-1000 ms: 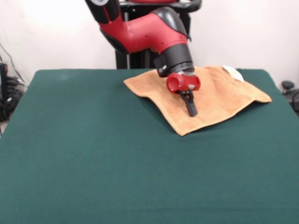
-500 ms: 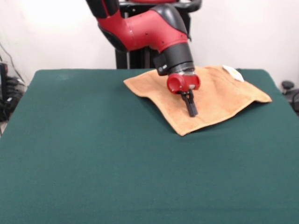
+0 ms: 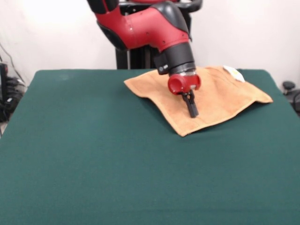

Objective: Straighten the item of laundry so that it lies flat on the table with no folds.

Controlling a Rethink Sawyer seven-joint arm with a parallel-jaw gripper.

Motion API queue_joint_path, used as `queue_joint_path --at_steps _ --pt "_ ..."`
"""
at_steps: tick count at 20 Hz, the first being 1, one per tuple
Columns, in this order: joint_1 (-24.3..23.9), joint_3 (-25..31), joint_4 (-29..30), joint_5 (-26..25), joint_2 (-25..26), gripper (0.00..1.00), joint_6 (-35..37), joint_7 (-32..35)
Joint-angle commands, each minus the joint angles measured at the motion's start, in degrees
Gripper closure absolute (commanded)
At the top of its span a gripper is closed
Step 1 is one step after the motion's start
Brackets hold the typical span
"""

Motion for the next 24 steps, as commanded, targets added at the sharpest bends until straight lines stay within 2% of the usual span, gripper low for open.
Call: queue_joint_path --at_steps 1,9,24 --pt "2.8 5.1 -26.1 22.5 4.5 1.0 30.7 12.6" --pt "3.5 4.2 -22.7 23.7 0.0 1.0 41.5 11.5" --pt "4.3 3.5 -19.1 24.5 -3.0 1.0 45.4 12.0"
